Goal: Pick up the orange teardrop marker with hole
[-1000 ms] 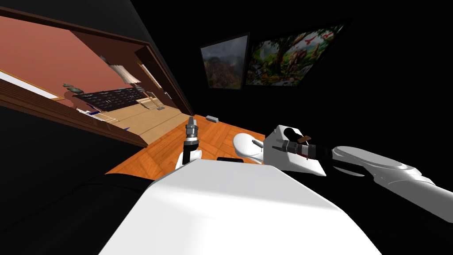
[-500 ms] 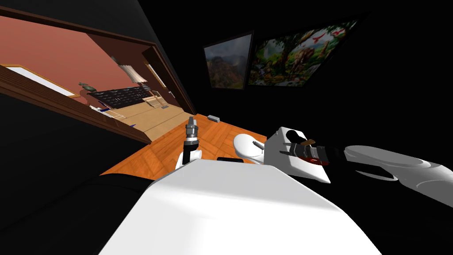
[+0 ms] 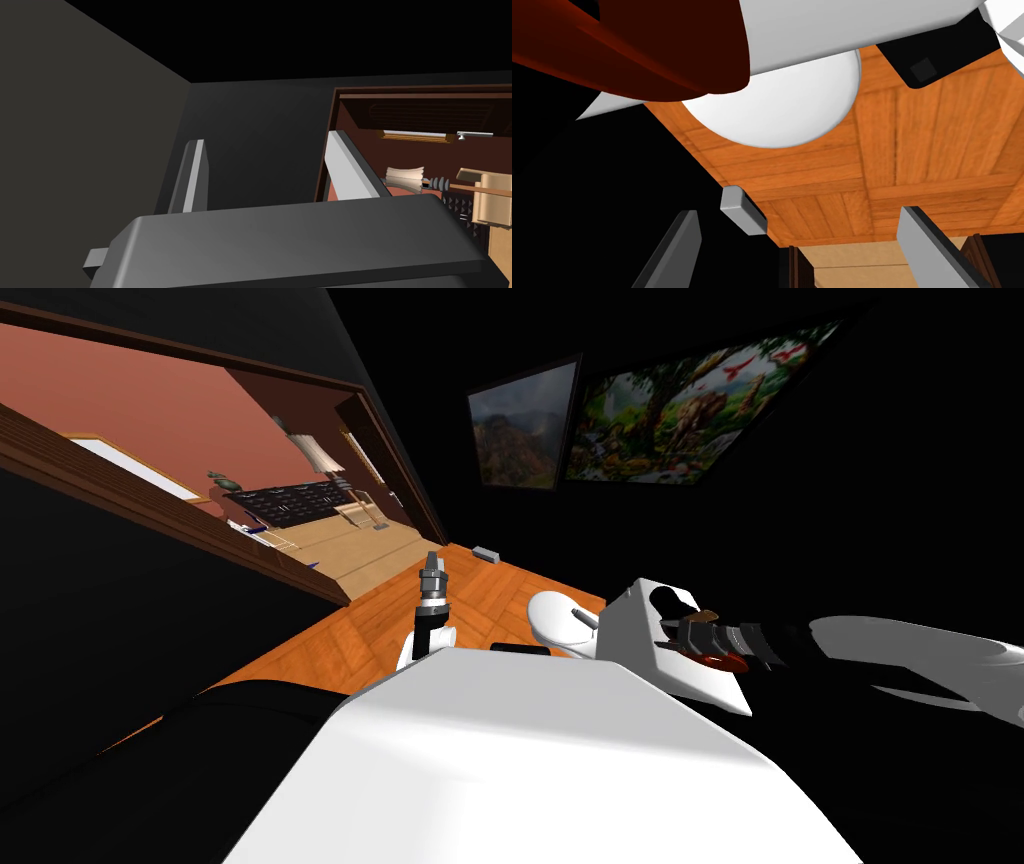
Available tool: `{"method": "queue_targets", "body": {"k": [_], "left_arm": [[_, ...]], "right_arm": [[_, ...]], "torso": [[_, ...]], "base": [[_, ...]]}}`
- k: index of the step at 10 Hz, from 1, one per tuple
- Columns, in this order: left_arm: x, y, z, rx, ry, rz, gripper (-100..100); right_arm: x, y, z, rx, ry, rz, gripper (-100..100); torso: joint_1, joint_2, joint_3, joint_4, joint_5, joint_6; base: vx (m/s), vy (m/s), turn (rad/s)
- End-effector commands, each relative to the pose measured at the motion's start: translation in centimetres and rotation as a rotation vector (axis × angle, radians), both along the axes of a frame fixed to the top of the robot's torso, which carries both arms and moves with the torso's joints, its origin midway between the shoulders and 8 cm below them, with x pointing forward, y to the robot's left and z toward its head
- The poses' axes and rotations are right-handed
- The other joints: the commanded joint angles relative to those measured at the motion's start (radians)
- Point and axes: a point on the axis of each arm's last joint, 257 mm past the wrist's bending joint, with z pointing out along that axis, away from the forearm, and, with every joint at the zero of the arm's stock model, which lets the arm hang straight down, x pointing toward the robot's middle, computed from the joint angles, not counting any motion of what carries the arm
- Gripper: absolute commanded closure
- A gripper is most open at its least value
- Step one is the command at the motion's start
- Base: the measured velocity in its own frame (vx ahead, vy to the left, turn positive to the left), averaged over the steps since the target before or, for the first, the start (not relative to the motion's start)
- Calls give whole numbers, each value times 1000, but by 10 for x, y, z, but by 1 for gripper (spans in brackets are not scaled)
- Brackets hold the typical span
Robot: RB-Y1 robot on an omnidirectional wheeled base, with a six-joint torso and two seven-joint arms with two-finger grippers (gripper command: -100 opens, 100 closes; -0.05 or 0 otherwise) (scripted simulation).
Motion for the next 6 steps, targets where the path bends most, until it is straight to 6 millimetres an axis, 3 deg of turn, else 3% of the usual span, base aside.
{"method": "queue_targets", "body": {"k": [1, 3, 6], "left_arm": [[0, 0, 0, 0, 0, 0, 0], [0, 0, 0, 0, 0, 0, 0], [0, 0, 0, 0, 0, 0, 0]], "right_arm": [[-7, -13, 7, -40, 21, 13, -100], [-30, -46, 12, -136, 89, 37, -100], [-40, -61, 16, -181, 121, 50, -100]], "torso": [[0, 0, 0, 0, 0, 0], [1, 0, 0, 0, 0, 0], [0, 1, 1, 0, 0, 1]], "base": [[-8, -37, 46], [-18, -48, 84], [-21, -38, 40]]}}
